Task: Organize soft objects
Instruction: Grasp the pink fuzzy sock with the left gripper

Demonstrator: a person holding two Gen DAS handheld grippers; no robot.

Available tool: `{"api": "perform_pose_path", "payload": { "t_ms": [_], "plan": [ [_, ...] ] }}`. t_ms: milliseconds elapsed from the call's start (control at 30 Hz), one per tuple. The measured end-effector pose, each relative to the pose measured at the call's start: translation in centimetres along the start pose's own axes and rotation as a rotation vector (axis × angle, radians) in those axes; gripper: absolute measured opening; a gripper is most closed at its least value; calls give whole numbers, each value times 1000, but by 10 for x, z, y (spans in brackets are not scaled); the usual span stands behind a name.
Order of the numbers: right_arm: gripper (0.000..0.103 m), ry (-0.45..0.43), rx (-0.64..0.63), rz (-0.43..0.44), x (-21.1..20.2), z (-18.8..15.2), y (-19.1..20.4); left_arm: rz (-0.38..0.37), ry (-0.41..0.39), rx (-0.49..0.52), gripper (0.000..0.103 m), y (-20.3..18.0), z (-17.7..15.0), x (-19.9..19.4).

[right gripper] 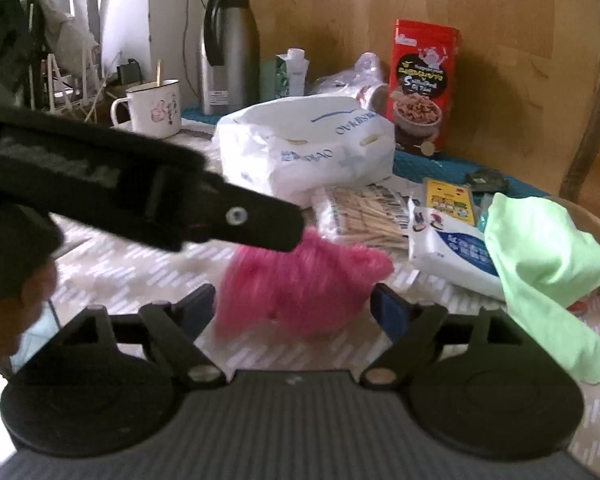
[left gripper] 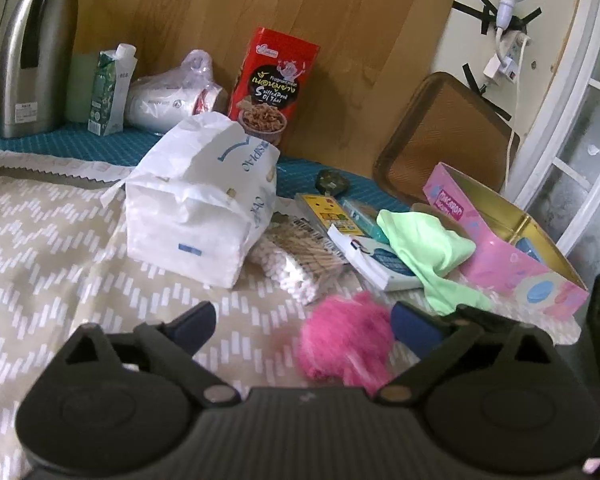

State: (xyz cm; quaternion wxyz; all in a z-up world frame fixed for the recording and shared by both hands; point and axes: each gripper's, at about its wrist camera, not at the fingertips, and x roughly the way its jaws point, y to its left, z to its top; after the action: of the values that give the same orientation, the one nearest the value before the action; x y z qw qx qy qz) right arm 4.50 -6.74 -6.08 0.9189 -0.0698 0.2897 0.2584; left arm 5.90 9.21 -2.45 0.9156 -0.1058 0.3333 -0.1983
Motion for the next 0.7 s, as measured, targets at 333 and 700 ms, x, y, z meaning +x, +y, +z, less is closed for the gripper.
{"api": "perform_pose_path", "payload": {
  "t_ms": [333, 700],
  "plan": [
    [89, -3, 26, 26, -7, -5, -6, 46, 11, 31, 91, -7, -5, -2],
    [66, 0, -6, 35, -8, -6, 6, 9, 29, 73, 80, -20, -12, -5]
  ]
}}
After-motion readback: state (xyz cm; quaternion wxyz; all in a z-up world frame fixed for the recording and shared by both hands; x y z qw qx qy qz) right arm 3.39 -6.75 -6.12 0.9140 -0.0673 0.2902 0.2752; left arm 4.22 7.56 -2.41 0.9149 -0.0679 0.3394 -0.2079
